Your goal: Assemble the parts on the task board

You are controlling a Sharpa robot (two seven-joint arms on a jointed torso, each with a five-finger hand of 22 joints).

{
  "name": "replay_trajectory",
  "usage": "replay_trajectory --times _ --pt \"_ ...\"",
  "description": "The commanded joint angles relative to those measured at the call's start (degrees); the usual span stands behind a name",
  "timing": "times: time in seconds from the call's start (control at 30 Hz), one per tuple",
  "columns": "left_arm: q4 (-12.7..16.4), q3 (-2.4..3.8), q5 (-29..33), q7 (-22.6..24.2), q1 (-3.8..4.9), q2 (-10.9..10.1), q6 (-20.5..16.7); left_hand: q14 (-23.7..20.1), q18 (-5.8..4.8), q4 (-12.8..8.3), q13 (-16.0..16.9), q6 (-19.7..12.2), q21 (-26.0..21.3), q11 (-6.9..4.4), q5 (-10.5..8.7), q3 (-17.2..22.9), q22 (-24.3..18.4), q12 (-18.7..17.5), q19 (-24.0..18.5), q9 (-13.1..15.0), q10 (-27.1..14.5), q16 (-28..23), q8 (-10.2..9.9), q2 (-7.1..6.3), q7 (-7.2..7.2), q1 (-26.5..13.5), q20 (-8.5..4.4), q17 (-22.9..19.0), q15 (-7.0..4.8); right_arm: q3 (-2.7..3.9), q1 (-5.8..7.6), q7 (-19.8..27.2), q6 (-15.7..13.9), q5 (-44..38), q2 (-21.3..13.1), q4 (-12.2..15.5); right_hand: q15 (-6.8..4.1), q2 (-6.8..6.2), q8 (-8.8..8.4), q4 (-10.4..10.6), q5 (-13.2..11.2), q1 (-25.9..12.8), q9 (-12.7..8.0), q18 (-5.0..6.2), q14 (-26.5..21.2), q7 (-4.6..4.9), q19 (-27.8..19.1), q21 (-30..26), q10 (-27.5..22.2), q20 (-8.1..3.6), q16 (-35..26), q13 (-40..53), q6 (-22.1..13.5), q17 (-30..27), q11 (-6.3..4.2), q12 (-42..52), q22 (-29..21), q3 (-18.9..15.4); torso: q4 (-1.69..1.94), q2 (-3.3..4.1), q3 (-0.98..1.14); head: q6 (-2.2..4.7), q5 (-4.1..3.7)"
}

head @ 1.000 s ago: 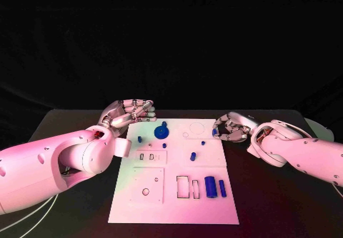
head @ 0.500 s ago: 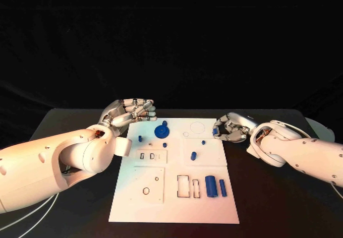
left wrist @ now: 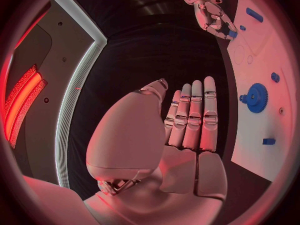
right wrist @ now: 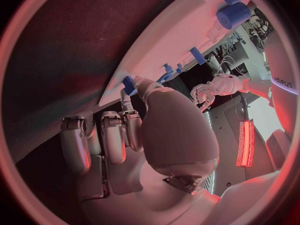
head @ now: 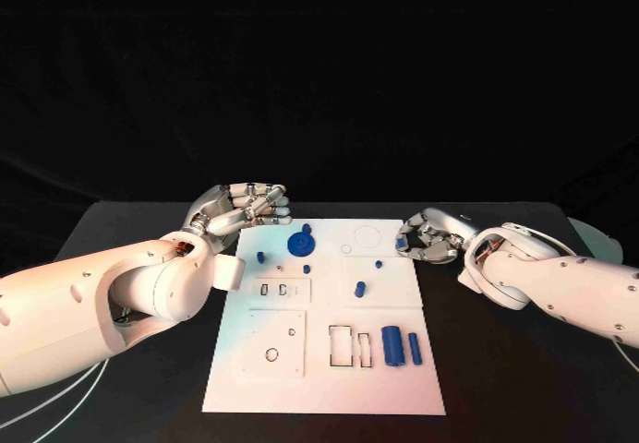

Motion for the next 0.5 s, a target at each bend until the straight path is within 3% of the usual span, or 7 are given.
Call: replay_trajectory --times 0.03,0.3,0.5 --pt "0.17 0.04 -0.27 0.27 0.05 0.04 0.26 -0.24 0.8 0.05 -0.07 -0.05 -0.25 0.13 -0.2 0.43 -0.07 -0.24 0.01 -0.09 -0.46 -0.29 -0.28 -0.16 0.31 0.05 0.12 0.08 0.15 -0.01 -0.04 -0.11 -3.23 -0.49 0.01 0.1 -0.69 1.77 0.94 -0.47 -1.7 0.88 0.72 -0.39 6.06 -0.5 6.0 0.26 0.18 -0.73 0.31 7.97 0.72 15.09 -0.72 0.21 15.06 1.43 0.02 -0.02 0.0 -0.13 0.08" --pt "0.12 0.04 -0.27 0.2 0.05 0.01 0.25 -0.23 0.8 0.05 -0.07 -0.06 -0.24 0.14 -0.2 0.46 -0.07 -0.24 0.03 -0.09 -0.48 -0.31 -0.29 -0.14 0.32 0.05 0.12 0.09 0.15 0.0 -0.05 0.48 -7.51 0.07 -0.4 1.48 -1.25 2.26 2.61 -1.48 -1.39 0.99 1.7 -0.39 6.06 -1.31 6.0 0.26 0.3 -1.28 0.31 8.03 1.61 15.09 -1.38 0.18 15.06 2.65 0.03 -0.05 -0.01 -0.1 0.08" --pt "-0.02 0.04 -0.27 0.22 0.05 0.0 0.28 -0.23 0.81 0.04 -0.07 -0.07 -0.23 0.15 -0.2 0.49 -0.06 -0.23 0.08 -0.09 -0.51 -0.32 -0.3 -0.12 0.33 0.06 0.12 0.1 0.16 0.1 0.34 -2.31 -8.77 -0.52 -1.42 6.53 -1.42 2.17 3.25 -1.36 -1.59 0.13 2.12 -0.39 6.06 -1.57 6.0 0.26 0.41 -1.48 0.31 8.12 1.62 15.09 -1.61 0.21 15.06 2.74 -0.08 -0.17 -0.08 -0.05 0.2"
